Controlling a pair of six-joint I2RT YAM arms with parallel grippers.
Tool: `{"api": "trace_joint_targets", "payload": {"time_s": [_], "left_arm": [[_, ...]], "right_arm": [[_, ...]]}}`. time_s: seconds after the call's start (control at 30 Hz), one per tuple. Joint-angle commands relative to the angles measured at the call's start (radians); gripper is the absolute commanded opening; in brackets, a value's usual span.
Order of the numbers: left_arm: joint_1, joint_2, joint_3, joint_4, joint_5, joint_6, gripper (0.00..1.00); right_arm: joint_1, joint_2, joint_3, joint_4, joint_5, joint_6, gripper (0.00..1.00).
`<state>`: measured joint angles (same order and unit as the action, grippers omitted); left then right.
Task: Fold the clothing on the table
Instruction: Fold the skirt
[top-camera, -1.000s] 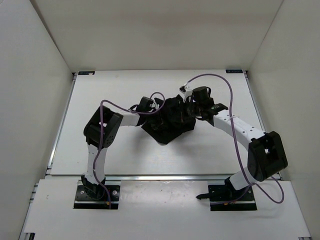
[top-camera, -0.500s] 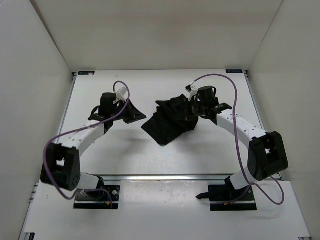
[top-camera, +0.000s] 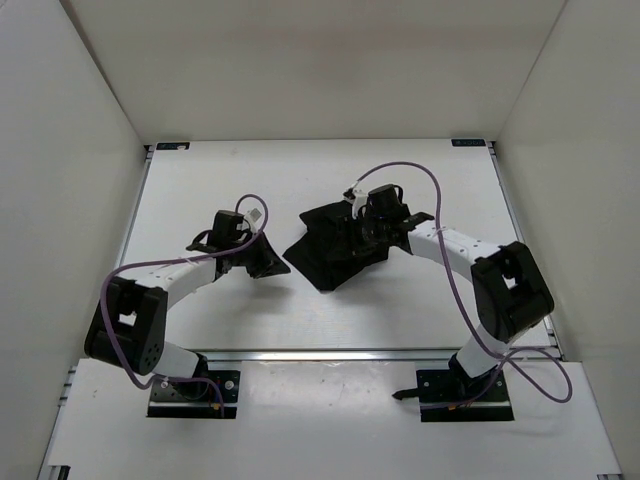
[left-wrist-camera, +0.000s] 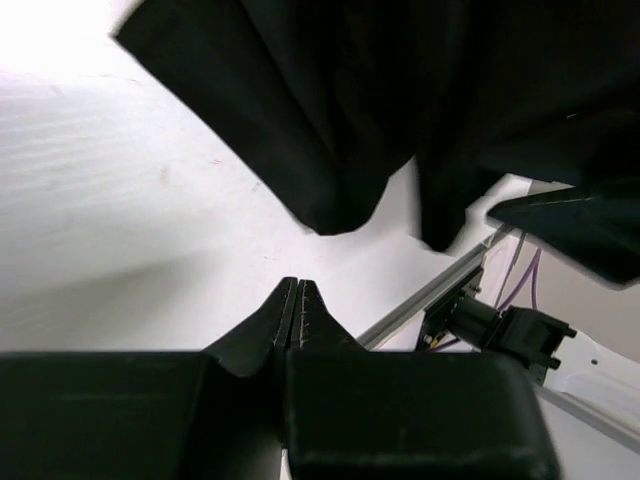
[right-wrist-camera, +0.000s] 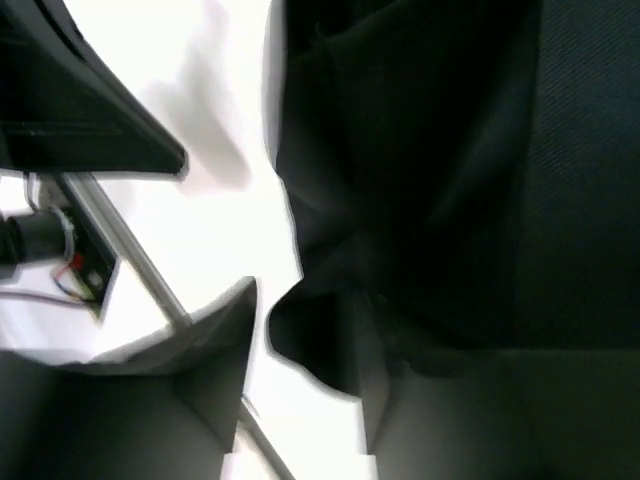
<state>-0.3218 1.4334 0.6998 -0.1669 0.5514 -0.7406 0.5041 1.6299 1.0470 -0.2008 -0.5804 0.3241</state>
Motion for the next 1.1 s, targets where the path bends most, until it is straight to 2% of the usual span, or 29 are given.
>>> {"api": "trace_joint_targets", "payload": {"time_s": [0.0, 0.1, 0.17, 0.27, 0.33, 0.37, 0.43, 0.47, 0.5, 0.53, 0.63, 0.73, 0.8, 0.83, 0.9, 1.07], "left_arm": [[0.026, -0.034, 0.004, -0.019, -0.016, 0.035, 0.00], [0.047, -0.040, 0.010, -0.028, -0.015, 0.040, 0.00], [0.055, -0.033, 0.015, -0.036, -0.015, 0.052, 0.00], [0.066, -0.013, 0.059, -0.051, -0.011, 0.067, 0.00], [0.058, -0.004, 0.099, -0.046, -0.013, 0.058, 0.00], [0.056, -0.002, 0.118, -0.033, -0.007, 0.047, 0.00], [0.049, 0.002, 0.136, 0.022, 0.014, 0.021, 0.00], [0.043, 0.005, 0.151, 0.042, 0.036, 0.008, 0.00], [0.041, 0.010, 0.167, 0.079, 0.050, -0.024, 0.00], [0.032, 0.016, 0.184, 0.114, 0.068, -0.048, 0.00], [-0.016, 0.038, 0.222, 0.225, 0.090, -0.095, 0.00], [-0.074, 0.093, 0.247, 0.318, 0.105, -0.130, 0.00], [-0.095, 0.134, 0.212, 0.441, 0.137, -0.189, 0.00], [-0.106, 0.154, 0.192, 0.546, 0.145, -0.235, 0.00], [-0.137, 0.186, 0.146, 0.653, 0.131, -0.262, 0.00], [-0.181, 0.303, 0.202, 0.581, 0.137, -0.208, 0.00]], "right_arm": [[-0.006, 0.044, 0.007, 0.020, -0.079, 0.012, 0.45], [0.004, 0.041, 0.022, 0.020, -0.098, 0.001, 0.54], [0.001, -0.019, 0.028, 0.035, -0.076, 0.007, 0.65], [-0.042, -0.096, 0.053, 0.031, -0.073, 0.021, 0.71], [-0.067, -0.149, 0.065, 0.031, -0.018, 0.015, 0.68], [-0.088, -0.188, 0.052, 0.040, 0.016, 0.018, 0.56], [-0.143, -0.235, 0.006, 0.102, 0.057, 0.032, 0.24], [-0.162, -0.245, -0.011, 0.121, 0.048, 0.036, 0.17], [-0.202, -0.233, -0.034, 0.123, 0.033, 0.039, 0.04], [-0.232, -0.208, -0.033, 0.110, 0.025, 0.038, 0.00], [-0.253, -0.134, -0.024, 0.074, -0.016, -0.002, 0.00], [-0.251, -0.073, -0.030, 0.122, -0.065, -0.014, 0.00], [-0.263, -0.030, -0.031, 0.181, -0.177, 0.016, 0.00], [-0.266, 0.002, -0.022, 0.192, -0.200, 0.026, 0.00], [-0.254, 0.056, 0.028, 0.190, -0.223, 0.003, 0.00], [-0.229, 0.223, 0.125, 0.172, -0.251, -0.037, 0.00]]}}
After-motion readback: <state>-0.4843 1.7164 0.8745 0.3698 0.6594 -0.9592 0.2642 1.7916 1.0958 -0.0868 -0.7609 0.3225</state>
